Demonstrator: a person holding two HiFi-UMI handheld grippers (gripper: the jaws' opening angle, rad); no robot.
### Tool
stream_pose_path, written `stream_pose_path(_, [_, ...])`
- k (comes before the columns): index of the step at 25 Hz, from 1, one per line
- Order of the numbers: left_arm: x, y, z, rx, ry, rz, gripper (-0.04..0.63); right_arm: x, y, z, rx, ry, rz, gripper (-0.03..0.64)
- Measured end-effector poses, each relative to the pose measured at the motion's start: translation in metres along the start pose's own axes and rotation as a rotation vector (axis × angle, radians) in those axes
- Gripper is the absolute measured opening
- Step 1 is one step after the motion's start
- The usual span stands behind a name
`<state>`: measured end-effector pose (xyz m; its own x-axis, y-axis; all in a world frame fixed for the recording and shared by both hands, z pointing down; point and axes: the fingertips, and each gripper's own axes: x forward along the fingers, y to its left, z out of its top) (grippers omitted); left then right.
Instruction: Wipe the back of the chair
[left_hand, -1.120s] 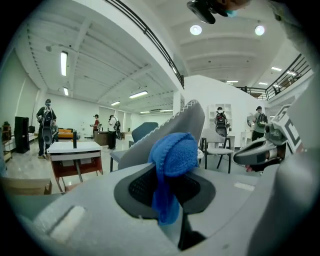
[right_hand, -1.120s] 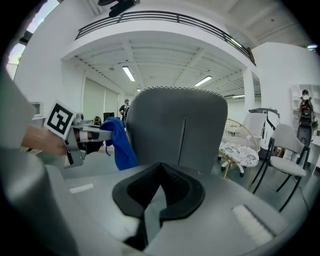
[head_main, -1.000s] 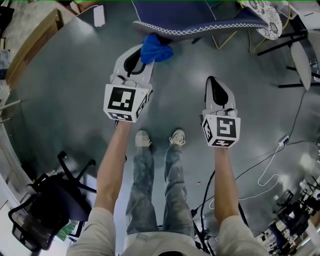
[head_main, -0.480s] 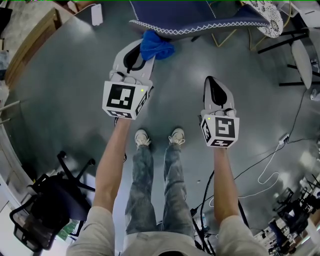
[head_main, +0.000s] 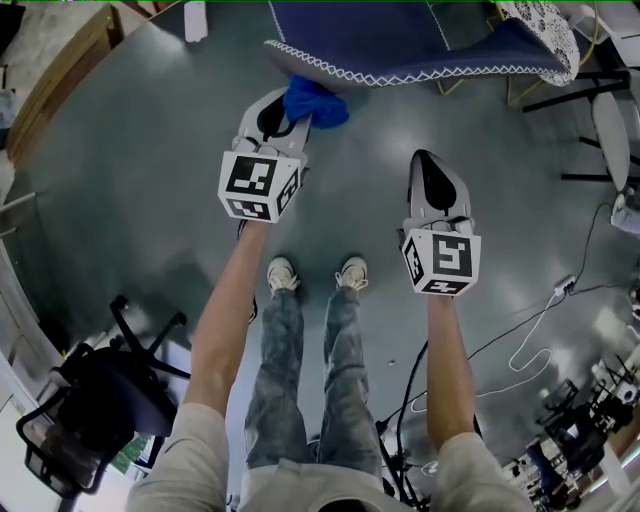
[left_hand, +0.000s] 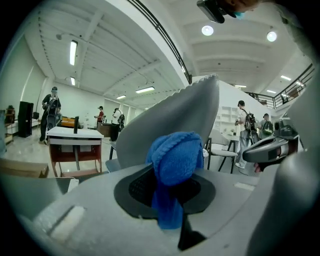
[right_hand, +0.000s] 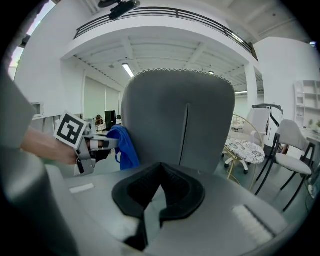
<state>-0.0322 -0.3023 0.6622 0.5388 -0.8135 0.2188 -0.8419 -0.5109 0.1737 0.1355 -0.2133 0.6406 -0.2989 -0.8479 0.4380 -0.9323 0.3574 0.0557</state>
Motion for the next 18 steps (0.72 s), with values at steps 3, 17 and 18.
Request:
stream_pose_path(3, [0.009, 0.013, -0.018, -0.018, 0.036, 0.015, 0.069, 0.011, -0.003, 0.003, 0.002, -0.003, 0.004, 0.000])
stream_pose_path(17, [0.033, 0.042, -0.107, -0.062, 0.297, 0.041, 0.071, 0.021, -0.004, 0.006, 0.014, 0.003, 0.010, 0.000])
stream_pose_path(18, [0.034, 0.043, -0.113, -0.069, 0.320, 0.039, 0.071, 0.020, -0.004, 0.006, 0.014, 0.004, 0.011, 0.000])
